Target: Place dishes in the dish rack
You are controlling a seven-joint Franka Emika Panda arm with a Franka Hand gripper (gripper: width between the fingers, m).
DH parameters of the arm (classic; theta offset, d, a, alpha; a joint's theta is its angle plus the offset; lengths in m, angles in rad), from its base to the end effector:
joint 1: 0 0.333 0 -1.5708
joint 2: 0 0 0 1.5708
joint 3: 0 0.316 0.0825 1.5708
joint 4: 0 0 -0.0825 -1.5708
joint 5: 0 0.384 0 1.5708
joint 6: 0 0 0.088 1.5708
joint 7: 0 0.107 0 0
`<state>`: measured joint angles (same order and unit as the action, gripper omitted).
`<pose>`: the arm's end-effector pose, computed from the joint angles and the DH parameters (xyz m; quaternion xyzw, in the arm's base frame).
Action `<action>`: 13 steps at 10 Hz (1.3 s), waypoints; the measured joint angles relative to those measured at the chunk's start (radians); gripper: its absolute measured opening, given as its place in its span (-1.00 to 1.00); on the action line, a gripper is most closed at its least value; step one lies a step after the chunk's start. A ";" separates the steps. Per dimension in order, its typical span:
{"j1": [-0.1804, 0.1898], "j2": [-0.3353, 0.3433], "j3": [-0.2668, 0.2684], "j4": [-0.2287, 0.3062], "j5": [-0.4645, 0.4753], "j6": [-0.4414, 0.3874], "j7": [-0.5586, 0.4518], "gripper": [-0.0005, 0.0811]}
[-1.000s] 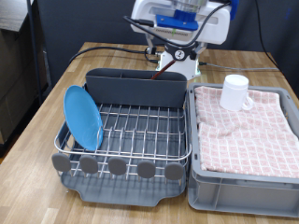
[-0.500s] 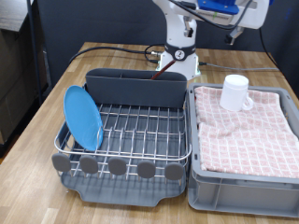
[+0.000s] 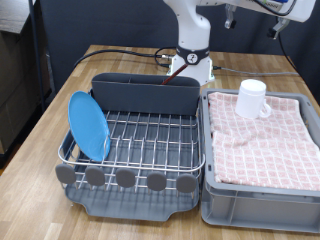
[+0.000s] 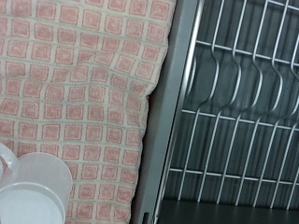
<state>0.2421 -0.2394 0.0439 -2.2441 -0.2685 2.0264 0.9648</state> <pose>0.4641 0.1215 0.4698 0.9528 -0.2759 0.0821 0.0961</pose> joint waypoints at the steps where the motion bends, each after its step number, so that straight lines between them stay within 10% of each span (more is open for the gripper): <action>1: 0.001 0.006 -0.002 0.004 0.030 0.004 -0.025 0.98; 13: 0.063 0.062 0.119 0.145 0.186 -0.190 0.021 0.98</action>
<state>0.3052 -0.1776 0.1624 -2.0991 -0.0824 1.8362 0.9855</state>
